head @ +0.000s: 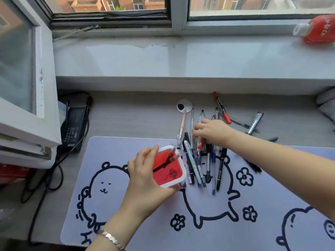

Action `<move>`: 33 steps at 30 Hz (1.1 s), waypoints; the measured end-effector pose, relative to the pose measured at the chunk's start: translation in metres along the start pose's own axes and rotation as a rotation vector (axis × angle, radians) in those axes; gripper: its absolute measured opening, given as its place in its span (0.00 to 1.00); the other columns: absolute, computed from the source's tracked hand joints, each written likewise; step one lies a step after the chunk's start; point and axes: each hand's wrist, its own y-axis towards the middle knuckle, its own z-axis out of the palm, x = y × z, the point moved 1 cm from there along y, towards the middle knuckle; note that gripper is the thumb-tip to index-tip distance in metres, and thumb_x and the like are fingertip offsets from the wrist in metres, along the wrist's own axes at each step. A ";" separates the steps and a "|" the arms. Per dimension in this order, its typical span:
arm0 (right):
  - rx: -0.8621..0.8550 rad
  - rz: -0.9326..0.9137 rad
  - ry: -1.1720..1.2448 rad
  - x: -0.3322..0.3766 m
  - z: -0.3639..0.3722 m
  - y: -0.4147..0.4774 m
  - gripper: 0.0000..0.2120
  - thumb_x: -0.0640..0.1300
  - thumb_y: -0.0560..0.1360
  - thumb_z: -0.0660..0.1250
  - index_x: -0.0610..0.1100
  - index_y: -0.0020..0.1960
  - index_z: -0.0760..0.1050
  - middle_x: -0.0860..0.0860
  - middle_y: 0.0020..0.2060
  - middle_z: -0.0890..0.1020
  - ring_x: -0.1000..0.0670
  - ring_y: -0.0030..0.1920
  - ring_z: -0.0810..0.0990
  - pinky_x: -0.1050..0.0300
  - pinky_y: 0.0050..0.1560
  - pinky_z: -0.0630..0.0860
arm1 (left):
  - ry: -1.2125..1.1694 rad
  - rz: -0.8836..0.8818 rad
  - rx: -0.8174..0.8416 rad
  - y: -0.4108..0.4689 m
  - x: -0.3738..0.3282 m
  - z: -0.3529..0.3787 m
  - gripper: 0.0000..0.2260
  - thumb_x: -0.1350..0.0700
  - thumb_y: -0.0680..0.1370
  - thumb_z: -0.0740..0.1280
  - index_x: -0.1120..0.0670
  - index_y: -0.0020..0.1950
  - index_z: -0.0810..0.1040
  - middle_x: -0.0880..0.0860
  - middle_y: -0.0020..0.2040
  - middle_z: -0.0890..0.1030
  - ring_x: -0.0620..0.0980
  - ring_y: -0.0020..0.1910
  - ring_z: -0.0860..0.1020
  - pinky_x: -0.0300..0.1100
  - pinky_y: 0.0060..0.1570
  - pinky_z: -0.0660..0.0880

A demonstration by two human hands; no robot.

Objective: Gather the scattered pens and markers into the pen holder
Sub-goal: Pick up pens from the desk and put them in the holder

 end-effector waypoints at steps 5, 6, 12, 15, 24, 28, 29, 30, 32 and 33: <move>-0.202 -0.051 0.072 -0.003 -0.007 -0.023 0.17 0.31 0.65 0.71 0.43 0.50 0.74 0.47 0.47 0.81 0.45 0.45 0.77 0.54 0.29 0.78 | 0.008 0.004 -0.012 -0.002 -0.003 -0.004 0.45 0.49 0.60 0.79 0.48 0.72 0.59 0.40 0.60 0.61 0.39 0.57 0.56 0.34 0.59 0.58; -0.304 -0.056 0.107 -0.003 -0.010 -0.032 0.15 0.33 0.64 0.73 0.42 0.48 0.75 0.47 0.43 0.82 0.45 0.42 0.79 0.52 0.28 0.80 | 0.007 0.004 -0.012 -0.003 -0.004 -0.005 0.46 0.49 0.60 0.79 0.48 0.72 0.59 0.40 0.60 0.61 0.40 0.58 0.56 0.34 0.59 0.58; -1.021 0.334 0.988 0.026 -0.076 -0.099 0.04 0.43 0.74 0.65 0.49 0.48 0.73 0.56 0.43 0.83 0.48 0.42 0.82 0.56 0.43 0.80 | 0.020 0.010 -0.013 -0.010 -0.010 -0.004 0.45 0.50 0.60 0.79 0.49 0.72 0.59 0.40 0.60 0.60 0.40 0.58 0.55 0.35 0.59 0.58; -1.119 0.392 1.456 0.056 -0.117 -0.124 0.08 0.36 0.74 0.66 0.48 0.43 0.72 0.54 0.38 0.85 0.51 0.36 0.83 0.59 0.35 0.81 | 0.031 -0.001 0.004 -0.009 -0.014 0.001 0.45 0.51 0.61 0.78 0.49 0.72 0.58 0.40 0.59 0.59 0.39 0.57 0.54 0.36 0.58 0.58; -0.680 0.525 1.323 0.132 -0.090 -0.107 0.08 0.41 0.70 0.69 0.50 0.46 0.73 0.52 0.39 0.81 0.55 0.38 0.80 0.62 0.39 0.76 | 0.035 0.088 0.044 -0.014 -0.038 0.014 0.46 0.51 0.62 0.77 0.47 0.73 0.55 0.37 0.59 0.59 0.37 0.54 0.54 0.33 0.55 0.58; -0.563 0.428 1.302 0.127 -0.081 -0.112 0.28 0.54 0.61 0.75 0.64 0.55 0.65 0.61 0.52 0.69 0.63 0.48 0.72 0.72 0.48 0.70 | -0.067 0.027 0.053 -0.011 -0.034 0.011 0.47 0.49 0.60 0.78 0.46 0.72 0.55 0.37 0.59 0.62 0.34 0.56 0.56 0.26 0.49 0.63; -0.481 0.380 1.313 0.123 -0.079 -0.116 0.35 0.56 0.58 0.76 0.66 0.58 0.61 0.64 0.56 0.67 0.66 0.52 0.70 0.75 0.50 0.69 | -0.091 0.023 0.070 -0.009 -0.034 0.010 0.47 0.48 0.59 0.78 0.45 0.72 0.55 0.37 0.60 0.63 0.34 0.57 0.56 0.22 0.48 0.63; -0.384 0.342 1.304 0.118 -0.075 -0.120 0.41 0.57 0.57 0.77 0.68 0.60 0.56 0.68 0.59 0.63 0.70 0.55 0.68 0.78 0.52 0.67 | -0.108 0.036 0.092 -0.006 -0.035 0.009 0.48 0.47 0.58 0.78 0.43 0.71 0.54 0.36 0.59 0.64 0.34 0.57 0.57 0.19 0.48 0.62; -0.230 0.322 1.306 0.110 -0.065 -0.125 0.49 0.52 0.57 0.79 0.71 0.63 0.48 0.69 0.64 0.60 0.74 0.58 0.66 0.79 0.55 0.67 | -0.129 0.096 0.145 0.001 -0.042 0.010 0.47 0.48 0.58 0.79 0.37 0.68 0.53 0.30 0.56 0.63 0.36 0.59 0.59 0.18 0.49 0.62; -0.216 0.329 1.328 0.106 -0.061 -0.126 0.52 0.49 0.57 0.80 0.70 0.65 0.46 0.67 0.66 0.61 0.71 0.59 0.67 0.76 0.58 0.68 | -0.142 0.124 0.174 0.004 -0.047 0.013 0.47 0.50 0.58 0.80 0.36 0.67 0.53 0.28 0.55 0.61 0.37 0.60 0.60 0.19 0.50 0.62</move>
